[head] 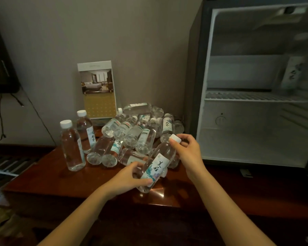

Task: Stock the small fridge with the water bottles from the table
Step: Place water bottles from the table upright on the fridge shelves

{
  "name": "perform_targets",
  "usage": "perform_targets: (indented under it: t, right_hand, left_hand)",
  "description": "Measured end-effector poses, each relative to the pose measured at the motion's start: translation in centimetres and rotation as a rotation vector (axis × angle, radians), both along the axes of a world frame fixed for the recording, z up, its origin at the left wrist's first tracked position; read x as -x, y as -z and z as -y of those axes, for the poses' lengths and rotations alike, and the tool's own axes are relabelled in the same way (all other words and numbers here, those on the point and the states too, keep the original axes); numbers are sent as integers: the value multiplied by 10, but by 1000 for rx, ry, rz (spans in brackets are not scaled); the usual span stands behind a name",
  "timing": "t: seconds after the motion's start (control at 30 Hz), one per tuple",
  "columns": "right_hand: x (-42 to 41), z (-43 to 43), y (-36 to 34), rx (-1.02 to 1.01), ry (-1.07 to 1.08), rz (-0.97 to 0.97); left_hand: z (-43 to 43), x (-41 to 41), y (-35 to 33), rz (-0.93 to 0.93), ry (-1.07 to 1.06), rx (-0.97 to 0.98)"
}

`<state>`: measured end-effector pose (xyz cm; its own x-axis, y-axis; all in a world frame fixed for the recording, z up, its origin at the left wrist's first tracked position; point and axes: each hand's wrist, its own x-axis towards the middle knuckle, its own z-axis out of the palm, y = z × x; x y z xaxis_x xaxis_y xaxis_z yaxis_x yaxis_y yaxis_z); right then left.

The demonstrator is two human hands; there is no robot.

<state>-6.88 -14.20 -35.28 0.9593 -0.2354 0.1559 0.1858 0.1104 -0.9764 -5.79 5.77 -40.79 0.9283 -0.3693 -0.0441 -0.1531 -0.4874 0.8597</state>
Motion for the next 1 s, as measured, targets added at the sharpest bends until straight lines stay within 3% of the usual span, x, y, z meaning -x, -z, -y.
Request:
perform_targets:
  t: [0.33,0.5,0.73,1.0]
  right_hand:
    - [10,36,-17,200,-13,123]
    - [13,60,-27,372,45,175]
    - [21,109,-50,311,105,212]
    - [34,164,-37,384,53,118]
  left_hand:
    - [64,-1,-9,157,98,-100]
    - [112,-4,-11,159,102,33]
    - [167,-6,-24,267,63,233]
    - [220,-21,-72,342,100,404]
